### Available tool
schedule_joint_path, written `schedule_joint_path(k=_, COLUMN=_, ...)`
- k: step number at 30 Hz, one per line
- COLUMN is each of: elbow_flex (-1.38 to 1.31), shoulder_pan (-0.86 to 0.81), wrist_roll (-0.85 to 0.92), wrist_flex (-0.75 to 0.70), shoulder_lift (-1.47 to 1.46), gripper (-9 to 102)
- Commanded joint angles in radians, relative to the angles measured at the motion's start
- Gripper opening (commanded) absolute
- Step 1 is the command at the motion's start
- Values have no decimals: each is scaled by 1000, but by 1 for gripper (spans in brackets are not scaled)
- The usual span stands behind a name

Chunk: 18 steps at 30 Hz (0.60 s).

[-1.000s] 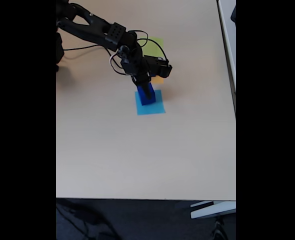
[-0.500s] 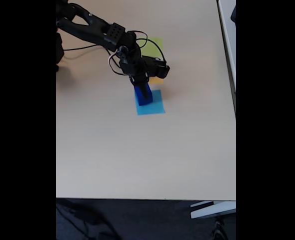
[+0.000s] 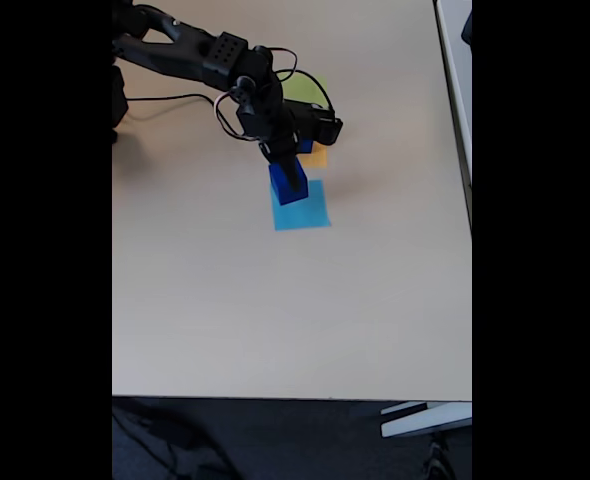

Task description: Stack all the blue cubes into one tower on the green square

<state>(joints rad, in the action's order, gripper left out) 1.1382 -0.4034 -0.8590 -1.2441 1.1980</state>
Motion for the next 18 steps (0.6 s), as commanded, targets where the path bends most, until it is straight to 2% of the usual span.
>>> schedule_joint_path(k=1, elbow_flex=-78, shoulder_pan=2, wrist_roll=-14, wrist_flex=-57, shoulder_lift=144, gripper=10)
schedule_joint_path(k=12, elbow_flex=-423, shoulder_pan=37, wrist_roll=-31, wrist_flex=-311, shoulder_lift=195, gripper=10)
schedule_joint_path(k=18, elbow_flex=-560, shoulder_pan=144, wrist_roll=-132, wrist_flex=-314, shoulder_lift=232, gripper=9)
